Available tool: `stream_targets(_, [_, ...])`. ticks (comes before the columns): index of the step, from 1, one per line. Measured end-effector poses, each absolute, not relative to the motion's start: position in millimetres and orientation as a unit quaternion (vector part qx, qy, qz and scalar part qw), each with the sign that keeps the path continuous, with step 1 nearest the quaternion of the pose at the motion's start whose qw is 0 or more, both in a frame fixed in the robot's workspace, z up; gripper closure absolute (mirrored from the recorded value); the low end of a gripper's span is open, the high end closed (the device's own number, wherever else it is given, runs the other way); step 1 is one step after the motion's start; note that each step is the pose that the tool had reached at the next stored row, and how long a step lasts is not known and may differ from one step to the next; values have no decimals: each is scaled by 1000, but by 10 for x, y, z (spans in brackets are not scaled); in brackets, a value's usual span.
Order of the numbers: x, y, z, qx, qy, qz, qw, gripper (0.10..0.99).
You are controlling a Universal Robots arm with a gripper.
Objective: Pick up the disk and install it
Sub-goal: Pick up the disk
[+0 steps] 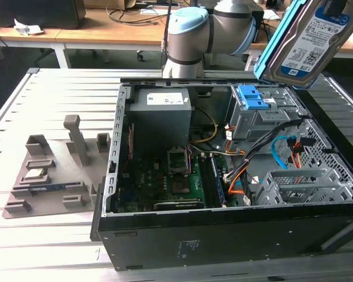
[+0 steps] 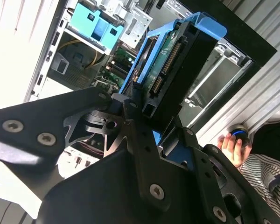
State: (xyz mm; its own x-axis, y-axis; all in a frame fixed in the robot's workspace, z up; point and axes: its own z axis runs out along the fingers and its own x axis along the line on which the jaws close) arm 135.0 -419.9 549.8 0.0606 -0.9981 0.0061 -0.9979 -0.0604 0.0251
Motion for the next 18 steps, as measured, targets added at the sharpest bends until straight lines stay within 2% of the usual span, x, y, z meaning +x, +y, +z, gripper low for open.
stream_targets(18, [1350,-4360,5468,728,-685,-6,11,718])
